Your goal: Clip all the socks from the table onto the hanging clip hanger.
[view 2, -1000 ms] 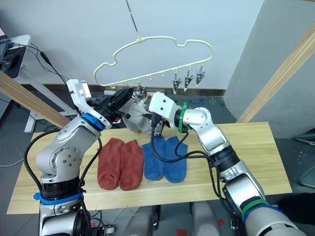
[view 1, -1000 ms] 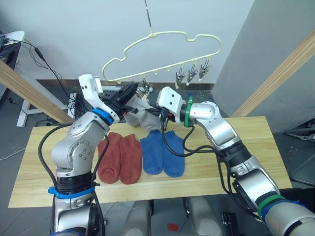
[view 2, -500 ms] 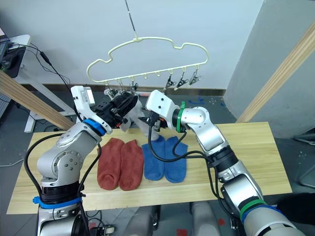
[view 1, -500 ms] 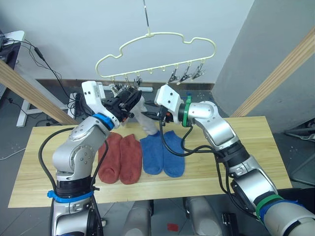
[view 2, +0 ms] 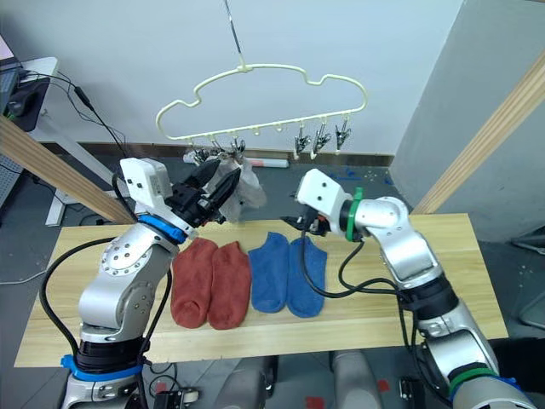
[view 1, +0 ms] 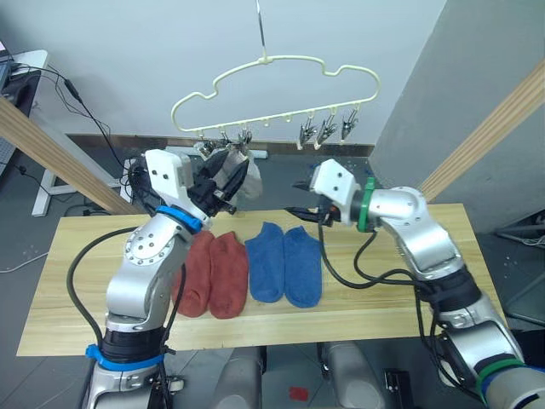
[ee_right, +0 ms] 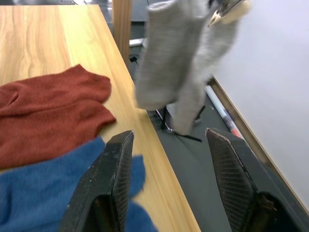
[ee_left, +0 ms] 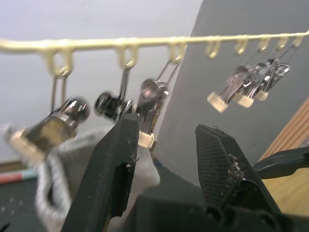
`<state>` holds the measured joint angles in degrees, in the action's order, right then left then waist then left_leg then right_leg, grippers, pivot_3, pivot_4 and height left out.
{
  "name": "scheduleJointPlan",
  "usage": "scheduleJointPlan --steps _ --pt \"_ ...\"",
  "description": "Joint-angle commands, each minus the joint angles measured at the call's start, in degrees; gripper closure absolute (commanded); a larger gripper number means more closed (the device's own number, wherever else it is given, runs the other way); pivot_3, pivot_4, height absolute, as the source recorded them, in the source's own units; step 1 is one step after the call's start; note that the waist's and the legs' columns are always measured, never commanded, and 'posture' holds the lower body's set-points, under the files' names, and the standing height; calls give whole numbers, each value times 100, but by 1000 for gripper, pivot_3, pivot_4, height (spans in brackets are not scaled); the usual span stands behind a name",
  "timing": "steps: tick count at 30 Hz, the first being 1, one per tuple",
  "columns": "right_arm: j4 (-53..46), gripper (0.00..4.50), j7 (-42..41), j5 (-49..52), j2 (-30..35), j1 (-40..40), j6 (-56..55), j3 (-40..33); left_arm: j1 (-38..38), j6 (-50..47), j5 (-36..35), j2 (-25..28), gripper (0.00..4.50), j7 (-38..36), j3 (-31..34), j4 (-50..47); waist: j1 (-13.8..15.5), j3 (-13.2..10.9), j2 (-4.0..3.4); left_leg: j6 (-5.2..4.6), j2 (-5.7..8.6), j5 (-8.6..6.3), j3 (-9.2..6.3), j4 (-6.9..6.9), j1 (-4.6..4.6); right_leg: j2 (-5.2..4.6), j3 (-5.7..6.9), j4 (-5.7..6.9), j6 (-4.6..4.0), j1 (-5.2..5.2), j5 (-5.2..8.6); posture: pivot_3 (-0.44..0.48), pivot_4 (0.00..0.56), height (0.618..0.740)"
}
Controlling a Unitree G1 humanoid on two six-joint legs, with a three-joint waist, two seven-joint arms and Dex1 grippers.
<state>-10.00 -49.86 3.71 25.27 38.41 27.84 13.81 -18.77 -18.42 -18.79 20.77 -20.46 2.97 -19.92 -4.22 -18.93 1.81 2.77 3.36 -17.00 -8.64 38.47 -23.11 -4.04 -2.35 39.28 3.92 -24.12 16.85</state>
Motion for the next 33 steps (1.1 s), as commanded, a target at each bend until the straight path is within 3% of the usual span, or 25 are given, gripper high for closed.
scheduleJointPlan --steps 1,14,33 --pt "-651 2027 -5 278 216 -115 375 -315 33 383 331 -138 2389 98 -181 -93 0 0 0 0 -2 0 -1 -3 0 0 2 -2 0 0 0 -73 357 740" --pt "-1422 2027 229 766 979 -475 1259 -987 -175 1265 1230 -868 2389 782 -337 631 9 -1 3 -2 -3 0 12 -30 1 -2 -1 -27 0 -1 0 -108 356 740" --pt "-1314 2027 212 1419 962 -308 998 -1141 -753 1556 1418 -1112 2389 988 -210 1236 -6 -3 6 -2 -3 0 15 -30 1 -2 0 -26 0 -1 0 -116 352 740"
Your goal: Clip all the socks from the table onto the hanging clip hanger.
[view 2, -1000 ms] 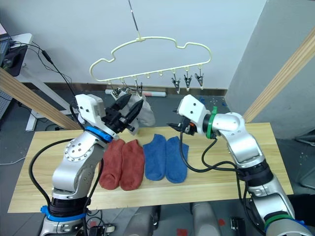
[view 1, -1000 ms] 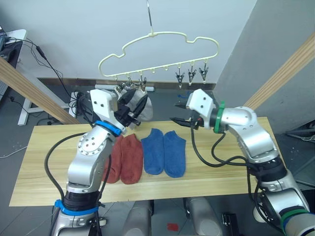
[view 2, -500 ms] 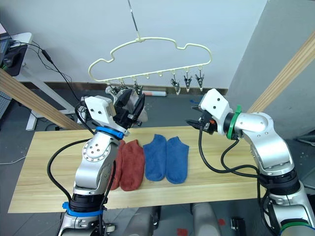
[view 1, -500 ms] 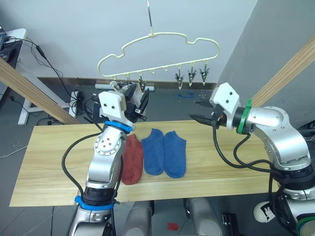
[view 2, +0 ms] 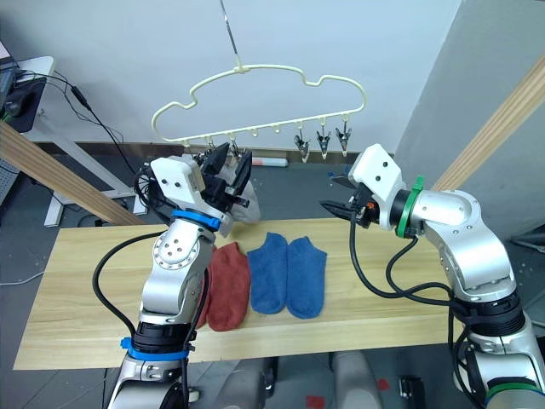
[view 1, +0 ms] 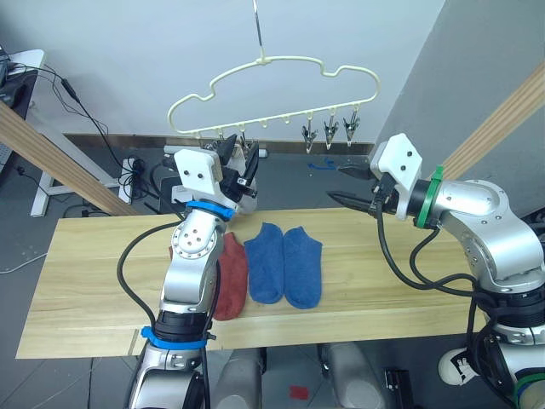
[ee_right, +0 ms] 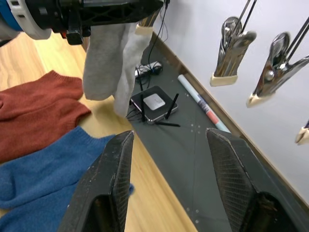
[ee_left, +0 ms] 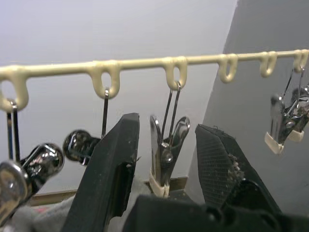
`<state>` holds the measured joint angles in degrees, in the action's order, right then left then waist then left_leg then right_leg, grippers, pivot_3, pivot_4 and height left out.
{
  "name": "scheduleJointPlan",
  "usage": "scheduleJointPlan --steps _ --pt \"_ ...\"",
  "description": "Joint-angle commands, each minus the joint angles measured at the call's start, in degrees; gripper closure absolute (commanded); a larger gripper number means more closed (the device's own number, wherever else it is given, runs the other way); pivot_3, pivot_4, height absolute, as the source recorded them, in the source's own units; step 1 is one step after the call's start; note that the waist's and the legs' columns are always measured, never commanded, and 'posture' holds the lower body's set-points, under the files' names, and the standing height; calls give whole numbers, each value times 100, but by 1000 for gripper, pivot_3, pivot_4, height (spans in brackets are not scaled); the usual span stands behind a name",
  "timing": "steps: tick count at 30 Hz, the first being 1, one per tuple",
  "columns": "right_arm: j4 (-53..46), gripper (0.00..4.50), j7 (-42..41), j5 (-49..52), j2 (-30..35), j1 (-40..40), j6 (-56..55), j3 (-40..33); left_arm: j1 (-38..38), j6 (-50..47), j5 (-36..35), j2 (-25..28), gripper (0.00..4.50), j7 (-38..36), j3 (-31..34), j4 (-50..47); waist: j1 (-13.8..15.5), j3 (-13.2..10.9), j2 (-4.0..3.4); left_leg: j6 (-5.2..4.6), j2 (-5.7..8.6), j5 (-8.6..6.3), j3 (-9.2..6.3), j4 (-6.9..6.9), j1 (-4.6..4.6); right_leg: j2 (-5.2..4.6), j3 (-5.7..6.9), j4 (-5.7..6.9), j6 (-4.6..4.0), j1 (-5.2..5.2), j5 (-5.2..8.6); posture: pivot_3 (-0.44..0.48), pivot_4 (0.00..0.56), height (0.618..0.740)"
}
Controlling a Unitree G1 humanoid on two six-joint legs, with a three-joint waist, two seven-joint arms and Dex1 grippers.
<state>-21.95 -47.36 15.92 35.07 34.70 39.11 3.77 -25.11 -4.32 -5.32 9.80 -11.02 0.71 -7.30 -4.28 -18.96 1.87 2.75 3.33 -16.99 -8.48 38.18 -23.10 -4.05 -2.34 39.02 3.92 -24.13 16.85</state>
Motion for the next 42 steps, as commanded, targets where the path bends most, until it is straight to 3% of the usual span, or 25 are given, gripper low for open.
scheduleJointPlan --steps 1,17,25,30,36,42 --pt "-124 2027 -43 239 -18 61 -130 -142 -158 136 91 -23 2389 78 18 13 0 0 0 0 0 0 0 0 0 0 0 1 0 0 0 -117 353 740" --pt "-187 2027 -17 535 22 4 -149 -184 -328 227 58 -86 2389 114 92 209 -28 0 0 0 0 0 0 1 0 0 0 2 0 0 0 -122 353 740" --pt "-345 1989 20 632 31 -144 -127 -90 -339 288 71 -54 4186 99 160 263 -35 0 0 0 0 0 1 2 0 0 0 2 0 0 0 -122 353 740" --pt "-235 1989 385 208 -71 -429 -208 286 -229 188 -8 123 4327 -58 248 141 -45 0 0 0 0 0 2 2 1 0 -1 4 0 0 0 -120 353 740" --pt "577 47 1286 -1016 -658 -897 -834 1365 -367 -72 -398 456 4327 -511 420 249 -56 0 0 0 -4 1 3 2 7 1 -2 8 0 0 0 -106 351 740" --pt "1912 0 1819 -1581 -1495 -969 -1354 1787 -411 -283 -628 683 4327 -849 483 319 -52 0 0 0 0 1 0 17 7 1 -2 12 5 2 -3 -96 346 740"
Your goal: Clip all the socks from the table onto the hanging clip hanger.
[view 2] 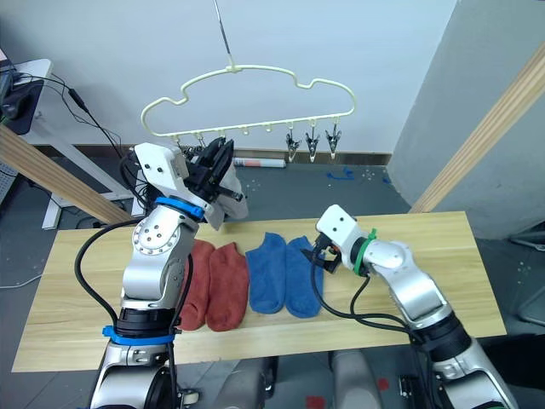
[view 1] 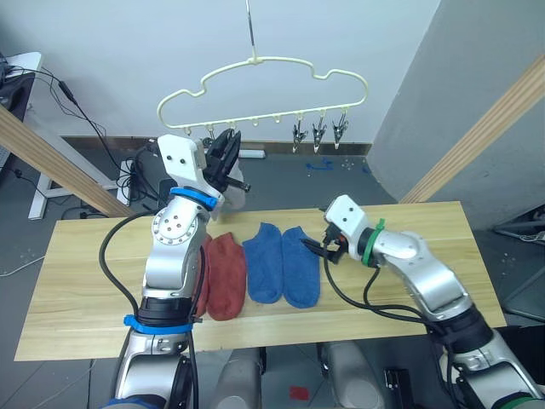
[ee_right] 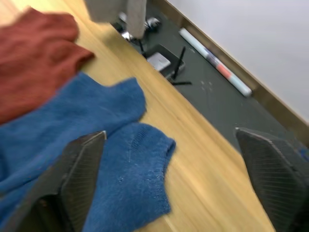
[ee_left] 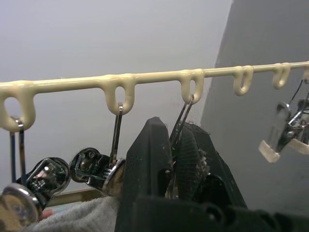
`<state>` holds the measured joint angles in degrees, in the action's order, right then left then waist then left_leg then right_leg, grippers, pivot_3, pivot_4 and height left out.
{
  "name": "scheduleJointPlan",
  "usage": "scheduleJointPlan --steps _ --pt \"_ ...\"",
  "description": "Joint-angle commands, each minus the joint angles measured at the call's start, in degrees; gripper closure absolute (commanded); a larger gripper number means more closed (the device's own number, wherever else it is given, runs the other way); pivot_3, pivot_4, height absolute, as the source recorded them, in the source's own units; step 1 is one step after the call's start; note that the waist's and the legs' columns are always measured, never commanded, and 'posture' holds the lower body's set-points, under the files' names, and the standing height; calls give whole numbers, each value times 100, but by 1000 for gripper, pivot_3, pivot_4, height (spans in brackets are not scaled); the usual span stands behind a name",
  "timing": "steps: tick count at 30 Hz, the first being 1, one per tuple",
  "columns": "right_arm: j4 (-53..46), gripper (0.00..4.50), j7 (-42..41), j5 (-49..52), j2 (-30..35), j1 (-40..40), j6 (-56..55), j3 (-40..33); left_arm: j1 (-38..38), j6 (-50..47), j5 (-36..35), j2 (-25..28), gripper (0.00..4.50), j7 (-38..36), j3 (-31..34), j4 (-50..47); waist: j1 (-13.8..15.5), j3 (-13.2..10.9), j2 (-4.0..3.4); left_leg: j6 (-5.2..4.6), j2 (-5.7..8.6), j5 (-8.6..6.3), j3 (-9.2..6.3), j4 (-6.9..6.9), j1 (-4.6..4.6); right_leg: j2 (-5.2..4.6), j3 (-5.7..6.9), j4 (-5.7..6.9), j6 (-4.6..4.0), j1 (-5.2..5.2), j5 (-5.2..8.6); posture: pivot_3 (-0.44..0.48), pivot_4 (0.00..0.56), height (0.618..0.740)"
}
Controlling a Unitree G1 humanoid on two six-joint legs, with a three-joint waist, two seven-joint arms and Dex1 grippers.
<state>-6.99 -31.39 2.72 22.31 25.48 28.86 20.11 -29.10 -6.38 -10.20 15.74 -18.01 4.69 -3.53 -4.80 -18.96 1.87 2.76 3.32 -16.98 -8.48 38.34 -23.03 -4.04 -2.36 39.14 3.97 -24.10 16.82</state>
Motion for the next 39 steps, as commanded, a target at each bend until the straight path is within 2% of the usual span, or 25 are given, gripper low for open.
scheduleJointPlan --steps 1,7,9,11,18,21,25,29,39 --pt "667 0 295 -347 -320 -40 -456 178 1 -104 -162 112 4327 -181 90 -62 0 0 0 0 0 0 -1 -1 0 0 1 0 0 0 0 -93 345 740" --pt "1922 0 499 -645 -724 78 -1075 172 31 -214 -230 169 4327 -254 79 -87 -3 0 0 0 0 0 0 0 1 0 2 -1 0 0 0 -83 343 740" --pt "2233 360 529 -673 -842 108 -1066 107 47 -257 -254 180 4327 -291 68 -108 -15 0 -1 0 -1 0 1 -1 2 0 1 2 0 0 0 -81 342 740" --pt "2423 844 464 -685 -892 101 -1044 91 66 -328 -296 197 4327 -339 59 -133 -24 1 -2 1 -3 0 5 -1 7 1 1 7 -1 0 -1 -79 343 740" --pt "2304 3343 323 -687 -856 7 -980 34 118 -604 -507 275 4327 -504 90 -181 -10 1 -2 0 0 0 4 41 10 1 -1 46 2 5 -3 -86 341 740" --pt "1922 4387 130 -720 -681 8 -1036 69 147 -923 -820 370 4327 -759 119 -275 -10 1 -2 0 0 0 4 47 11 2 -2 56 1 5 -10 -88 342 740" --pt "809 4500 -547 -724 -132 243 -1134 129 20 -1554 -1400 617 4327 -1087 324 -315 -28 1 -2 0 0 1 5 51 10 5 -4 72 2 0 -10 -92 342 740" --pt "411 4500 -1034 -697 136 650 -1248 171 -172 -2045 -1786 783 4327 -1236 470 -259 -51 1 -2 1 -15 1 4 51 14 23 -4 75 2 0 -10 -101 341 740" --pt "1227 4500 -1487 -755 -249 1750 -1839 260 -479 -2972 -2478 823 4327 -1259 685 -198 -33 1 -2 3 -5 2 5 49 11 8 2 60 0 -2 -11 -104 330 740"
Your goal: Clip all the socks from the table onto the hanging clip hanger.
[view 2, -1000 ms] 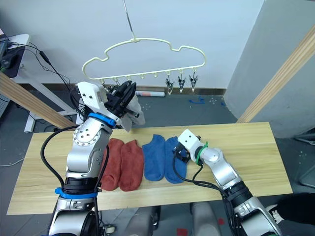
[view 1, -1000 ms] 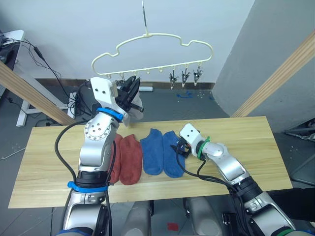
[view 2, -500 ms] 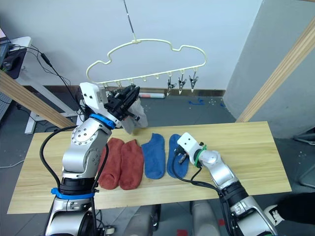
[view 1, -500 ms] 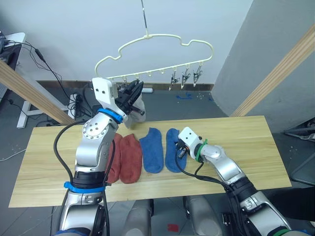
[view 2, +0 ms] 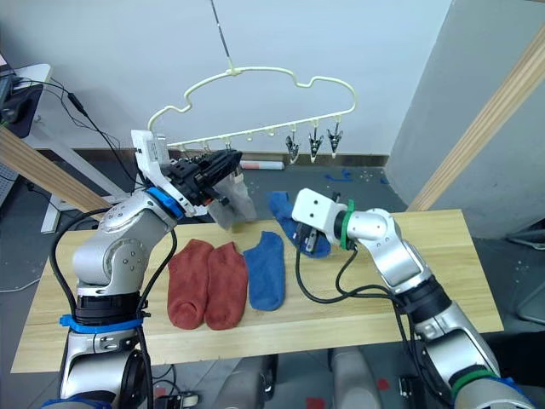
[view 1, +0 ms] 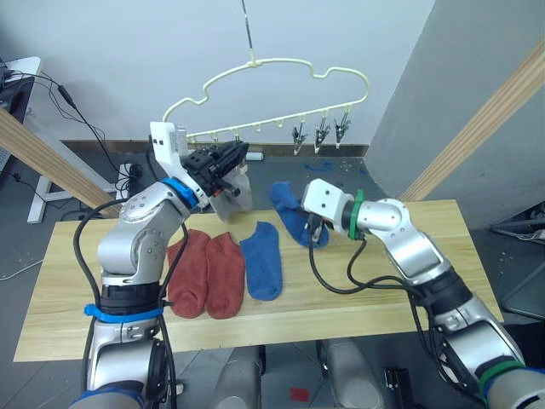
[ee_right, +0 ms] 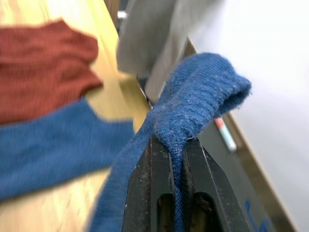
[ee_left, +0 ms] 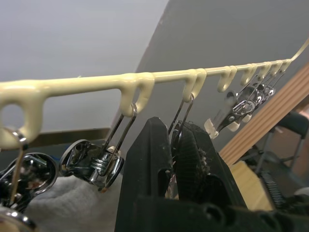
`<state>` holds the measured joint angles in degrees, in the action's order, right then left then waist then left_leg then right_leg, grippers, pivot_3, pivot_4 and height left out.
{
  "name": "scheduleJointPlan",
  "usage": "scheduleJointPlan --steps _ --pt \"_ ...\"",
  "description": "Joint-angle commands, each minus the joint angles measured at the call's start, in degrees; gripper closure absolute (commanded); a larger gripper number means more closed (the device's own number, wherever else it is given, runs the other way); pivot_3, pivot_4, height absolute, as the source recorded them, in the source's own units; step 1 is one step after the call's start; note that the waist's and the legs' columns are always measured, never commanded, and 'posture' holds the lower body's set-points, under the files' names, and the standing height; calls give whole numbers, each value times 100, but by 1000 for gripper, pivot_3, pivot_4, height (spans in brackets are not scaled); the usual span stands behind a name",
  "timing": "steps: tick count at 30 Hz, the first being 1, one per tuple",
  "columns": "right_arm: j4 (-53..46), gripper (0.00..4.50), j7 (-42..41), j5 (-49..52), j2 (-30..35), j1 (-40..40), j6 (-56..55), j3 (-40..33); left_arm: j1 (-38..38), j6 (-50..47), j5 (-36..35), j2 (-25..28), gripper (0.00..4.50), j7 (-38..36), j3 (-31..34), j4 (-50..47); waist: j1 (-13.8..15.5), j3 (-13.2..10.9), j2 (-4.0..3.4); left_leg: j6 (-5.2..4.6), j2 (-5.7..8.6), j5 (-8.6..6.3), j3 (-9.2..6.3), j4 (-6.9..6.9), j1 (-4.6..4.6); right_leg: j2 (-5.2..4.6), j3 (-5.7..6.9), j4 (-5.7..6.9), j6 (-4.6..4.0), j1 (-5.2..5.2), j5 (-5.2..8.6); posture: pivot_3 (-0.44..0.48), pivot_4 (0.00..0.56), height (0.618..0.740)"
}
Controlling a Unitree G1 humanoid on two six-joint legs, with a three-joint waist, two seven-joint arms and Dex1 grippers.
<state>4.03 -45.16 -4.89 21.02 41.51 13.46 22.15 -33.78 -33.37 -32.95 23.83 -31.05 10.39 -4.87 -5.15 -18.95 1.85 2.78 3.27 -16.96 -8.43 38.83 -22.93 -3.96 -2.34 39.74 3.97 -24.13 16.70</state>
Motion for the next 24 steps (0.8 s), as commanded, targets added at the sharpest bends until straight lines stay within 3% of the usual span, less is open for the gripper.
scheduleJointPlan --steps 1,24 --pt "198 4500 -137 4 -181 221 -350 74 -16 -405 -308 10 4327 58 143 -89 2 0 0 0 0 0 -2 -1 0 0 1 -2 0 0 0 -104 330 740" --pt "772 4500 -371 -13 -909 719 -594 43 179 -984 -806 -2 4327 243 179 -457 -1 0 0 0 1 0 0 -1 -1 -4 2 -8 -3 -2 -2 -103 328 740"
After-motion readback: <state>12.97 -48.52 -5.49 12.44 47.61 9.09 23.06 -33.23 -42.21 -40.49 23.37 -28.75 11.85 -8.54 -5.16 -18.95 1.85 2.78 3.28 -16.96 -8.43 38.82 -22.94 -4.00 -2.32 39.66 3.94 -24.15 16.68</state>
